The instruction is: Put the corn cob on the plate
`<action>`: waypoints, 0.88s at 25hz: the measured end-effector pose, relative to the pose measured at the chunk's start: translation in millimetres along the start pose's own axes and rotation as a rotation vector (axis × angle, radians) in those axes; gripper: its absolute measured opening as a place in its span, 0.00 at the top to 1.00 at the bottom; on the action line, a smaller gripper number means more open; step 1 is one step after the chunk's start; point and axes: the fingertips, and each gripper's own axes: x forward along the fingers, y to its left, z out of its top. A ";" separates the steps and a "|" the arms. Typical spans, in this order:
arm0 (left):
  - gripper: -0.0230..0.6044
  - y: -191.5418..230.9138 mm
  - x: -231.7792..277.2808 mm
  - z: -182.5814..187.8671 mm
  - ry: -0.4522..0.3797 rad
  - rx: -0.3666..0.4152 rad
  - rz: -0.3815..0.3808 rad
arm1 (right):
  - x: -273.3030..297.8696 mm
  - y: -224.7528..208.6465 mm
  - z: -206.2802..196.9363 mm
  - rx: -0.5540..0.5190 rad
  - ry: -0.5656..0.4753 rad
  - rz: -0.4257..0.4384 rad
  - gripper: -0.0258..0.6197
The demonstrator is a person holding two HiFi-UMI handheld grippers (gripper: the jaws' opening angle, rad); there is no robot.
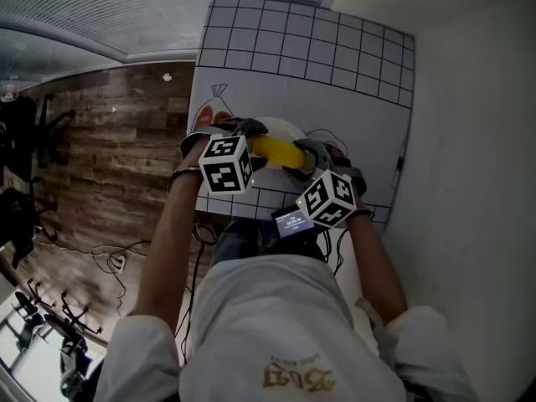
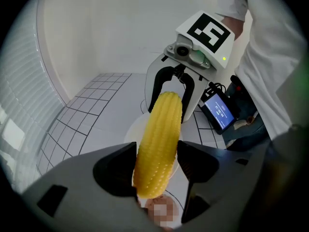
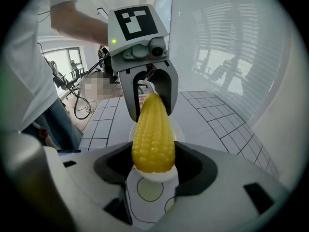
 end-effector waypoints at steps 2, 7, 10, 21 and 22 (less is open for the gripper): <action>0.53 0.1 2.4 -1.0 0.001 -0.001 -0.004 | 2.3 0.3 -2.0 0.006 0.003 0.003 0.56; 0.53 -0.6 8.7 -6.5 0.003 -0.011 -0.014 | 9.1 2.4 -5.6 0.009 0.015 0.016 0.56; 0.53 -0.4 12.9 -10.1 0.004 -0.017 -0.017 | 14.2 2.9 -8.5 0.009 0.023 0.022 0.56; 0.53 6.9 39.1 -19.7 0.018 -0.069 0.029 | 32.9 -5.2 -23.5 0.106 0.067 0.058 0.55; 0.53 7.1 40.2 -19.2 0.012 -0.078 0.035 | 32.8 -5.9 -23.5 0.120 0.062 0.055 0.55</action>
